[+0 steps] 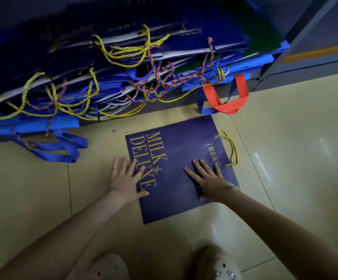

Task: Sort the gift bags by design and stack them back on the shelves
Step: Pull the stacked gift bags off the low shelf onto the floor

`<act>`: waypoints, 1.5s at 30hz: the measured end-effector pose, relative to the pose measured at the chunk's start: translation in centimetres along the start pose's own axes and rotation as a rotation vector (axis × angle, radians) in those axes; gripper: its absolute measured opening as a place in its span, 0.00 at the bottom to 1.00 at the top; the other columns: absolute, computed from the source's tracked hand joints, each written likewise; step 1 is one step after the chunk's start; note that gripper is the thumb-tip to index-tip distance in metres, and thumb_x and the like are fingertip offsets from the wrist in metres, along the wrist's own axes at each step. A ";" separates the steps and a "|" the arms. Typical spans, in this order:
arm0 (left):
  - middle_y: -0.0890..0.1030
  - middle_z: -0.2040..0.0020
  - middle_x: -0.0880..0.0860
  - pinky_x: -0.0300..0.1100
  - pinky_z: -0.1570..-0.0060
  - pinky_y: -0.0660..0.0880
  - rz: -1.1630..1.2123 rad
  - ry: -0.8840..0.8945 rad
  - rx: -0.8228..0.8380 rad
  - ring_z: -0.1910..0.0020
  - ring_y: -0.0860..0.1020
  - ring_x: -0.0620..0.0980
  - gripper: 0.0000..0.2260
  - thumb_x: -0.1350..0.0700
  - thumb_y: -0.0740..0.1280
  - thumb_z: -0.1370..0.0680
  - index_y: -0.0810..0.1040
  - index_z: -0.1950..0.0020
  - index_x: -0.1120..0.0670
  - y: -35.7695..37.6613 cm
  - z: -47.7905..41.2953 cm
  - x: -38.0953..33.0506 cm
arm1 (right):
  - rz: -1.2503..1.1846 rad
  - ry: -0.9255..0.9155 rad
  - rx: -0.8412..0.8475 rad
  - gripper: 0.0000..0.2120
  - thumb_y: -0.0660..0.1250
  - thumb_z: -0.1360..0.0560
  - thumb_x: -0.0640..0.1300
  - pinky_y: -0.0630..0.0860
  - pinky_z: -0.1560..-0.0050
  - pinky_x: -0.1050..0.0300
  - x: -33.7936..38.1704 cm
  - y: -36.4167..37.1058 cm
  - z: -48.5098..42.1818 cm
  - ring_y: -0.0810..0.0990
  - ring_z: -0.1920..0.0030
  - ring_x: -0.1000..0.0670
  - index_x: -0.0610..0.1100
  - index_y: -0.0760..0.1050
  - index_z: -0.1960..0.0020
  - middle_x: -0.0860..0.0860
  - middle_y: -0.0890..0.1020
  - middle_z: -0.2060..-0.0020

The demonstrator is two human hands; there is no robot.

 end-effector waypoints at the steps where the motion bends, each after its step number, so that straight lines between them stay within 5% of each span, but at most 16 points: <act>1: 0.39 0.22 0.54 0.61 0.32 0.30 -0.031 -0.050 0.002 0.25 0.35 0.59 0.39 0.28 0.48 0.26 0.40 0.22 0.46 -0.1 -0.1 0.9 | 0.016 -0.011 -0.013 0.49 0.67 0.25 0.54 0.45 0.27 0.35 0.5 -0.9 -0.7 0.36 0.24 0.44 0.53 0.29 0.25 0.47 0.36 0.24; 5: 0.44 0.22 0.58 0.53 0.26 0.43 0.169 -0.158 -0.041 0.23 0.44 0.57 0.35 0.39 0.56 0.21 0.49 0.22 0.58 -3.3 1.0 4.2 | -0.067 -0.071 -0.112 0.41 0.62 0.21 0.50 0.50 0.25 0.44 2.6 -6.4 -1.9 0.41 0.23 0.47 0.52 0.34 0.23 0.49 0.41 0.22; 9: 0.73 0.32 0.59 0.48 0.41 0.72 0.420 0.079 -0.809 0.39 0.75 0.57 0.22 0.52 0.59 0.24 0.74 0.34 0.60 -14.9 6.9 5.4 | -0.172 -0.281 -0.752 0.28 0.59 0.25 0.43 0.76 0.42 0.48 4.6 -19.7 1.8 0.71 0.36 0.43 0.41 0.61 0.26 0.42 0.72 0.33; 11: 0.74 0.33 0.58 0.50 0.36 0.69 0.404 0.129 -1.154 0.37 0.72 0.55 0.20 0.55 0.62 0.24 0.74 0.34 0.60 -20.6 10.1 6.9 | -0.131 -0.353 -1.044 0.26 0.59 0.27 0.38 0.74 0.43 0.48 4.7 -26.5 4.5 0.73 0.42 0.41 0.38 0.64 0.29 0.42 0.75 0.38; 14: 0.66 0.28 0.63 0.55 0.29 0.59 0.261 -0.011 -1.346 0.28 0.63 0.59 0.24 0.58 0.64 0.23 0.65 0.28 0.60 -26.4 11.4 10.3 | -0.064 -0.312 -1.285 0.28 0.61 0.29 0.35 0.67 0.36 0.47 4.1 -34.7 6.3 0.71 0.37 0.39 0.36 0.64 0.29 0.39 0.73 0.35; 19: 0.56 0.24 0.65 0.60 0.27 0.50 0.271 -0.314 -0.963 0.25 0.54 0.63 0.31 0.49 0.60 0.21 0.51 0.22 0.57 -28.3 5.4 17.3 | -0.151 -0.040 -1.029 0.35 0.65 0.26 0.46 0.60 0.29 0.38 1.0 -38.5 0.3 0.60 0.27 0.37 0.42 0.55 0.23 0.37 0.62 0.27; 21: 0.56 0.24 0.62 0.57 0.26 0.47 0.322 -0.299 -0.697 0.24 0.53 0.59 0.30 0.45 0.51 0.18 0.41 0.22 0.55 -27.0 2.4 18.3 | -0.275 0.071 -0.817 0.30 0.57 0.19 0.54 0.46 0.26 0.43 -0.4 -37.4 -2.1 0.48 0.23 0.43 0.49 0.50 0.22 0.43 0.54 0.23; 23: 0.62 0.27 0.59 0.52 0.29 0.54 0.323 -0.274 -0.573 0.28 0.60 0.58 0.30 0.43 0.48 0.17 0.42 0.22 0.56 -26.1 1.0 18.4 | -0.432 0.096 -0.710 0.26 0.50 0.18 0.57 0.41 0.27 0.46 -1.2 -36.5 -3.0 0.42 0.23 0.49 0.53 0.51 0.22 0.47 0.50 0.22; 25: 0.67 0.32 0.57 0.48 0.34 0.61 0.224 -0.293 -0.598 0.33 0.65 0.57 0.30 0.42 0.50 0.18 0.49 0.22 0.58 -26.2 1.4 18.4 | -0.537 0.106 -0.767 0.25 0.52 0.18 0.56 0.45 0.27 0.46 -1.6 -36.4 -2.4 0.45 0.23 0.50 0.52 0.56 0.23 0.48 0.52 0.22; 28: 0.77 0.46 0.53 0.44 0.46 0.70 -0.038 -0.267 -0.858 0.46 0.75 0.52 0.21 0.45 0.62 0.21 0.74 0.33 0.56 -27.8 4.0 17.1 | -0.664 0.199 -0.981 0.30 0.61 0.21 0.53 0.51 0.28 0.46 -3.0 -36.8 -0.1 0.50 0.24 0.44 0.46 0.56 0.23 0.43 0.53 0.23; 30: 0.77 0.59 0.52 0.45 0.57 0.70 -0.138 -0.163 -1.117 0.60 0.76 0.52 0.11 0.51 0.72 0.28 0.82 0.50 0.57 -28.7 6.6 14.7 | -1.021 0.228 -1.035 0.36 0.66 0.23 0.51 0.54 0.27 0.48 -4.4 -36.0 1.4 0.54 0.25 0.43 0.44 0.52 0.22 0.43 0.56 0.24; 32: 0.74 0.63 0.53 0.46 0.59 0.66 -0.106 -0.081 -1.240 0.64 0.73 0.53 0.08 0.57 0.75 0.31 0.81 0.56 0.59 -28.6 8.8 12.0 | -1.513 0.145 -0.933 0.38 0.68 0.24 0.51 0.62 0.29 0.47 -4.5 -34.5 1.8 0.63 0.28 0.45 0.47 0.49 0.22 0.45 0.63 0.26; 35: 0.75 0.62 0.54 0.47 0.56 0.66 -0.017 -0.055 -1.251 0.63 0.72 0.53 0.10 0.57 0.74 0.31 0.81 0.53 0.60 -27.5 10.7 7.8 | -1.882 -0.087 -0.772 0.32 0.67 0.23 0.41 0.79 0.46 0.49 -2.0 -32.9 2.1 0.81 0.44 0.46 0.50 0.53 0.26 0.44 0.76 0.37; 38: 0.78 0.57 0.53 0.46 0.49 0.67 0.218 0.043 -1.128 0.58 0.76 0.54 0.19 0.47 0.61 0.25 0.81 0.45 0.59 -26.0 11.1 5.9 | -1.895 -0.106 -0.807 0.33 0.60 0.23 0.27 0.80 0.69 0.56 -1.6 -31.1 2.6 0.82 0.62 0.50 0.55 0.54 0.30 0.46 0.79 0.48; 41: 0.78 0.43 0.54 0.46 0.37 0.63 0.386 0.256 -1.003 0.45 0.76 0.53 0.26 0.41 0.56 0.23 0.75 0.34 0.56 -24.9 11.3 5.2 | -1.810 -0.137 -0.754 0.43 0.59 0.23 0.25 0.80 0.65 0.57 -3.5 -28.9 3.7 0.83 0.56 0.51 0.60 0.45 0.24 0.49 0.81 0.45; 45: 0.65 0.26 0.59 0.52 0.28 0.55 0.328 0.306 -1.006 0.28 0.63 0.55 0.29 0.39 0.57 0.23 0.64 0.25 0.53 -23.0 11.2 6.3 | -1.515 -0.182 -0.612 0.45 0.59 0.24 0.25 0.78 0.58 0.62 -5.8 -26.0 6.3 0.80 0.45 0.55 0.62 0.42 0.24 0.51 0.76 0.36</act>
Point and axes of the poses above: each hand's wrist, its own z-axis away from the middle knuckle, its own y-axis out of the palm, x = y × z, the point moved 8 cm from there along -z, towards the middle knuckle
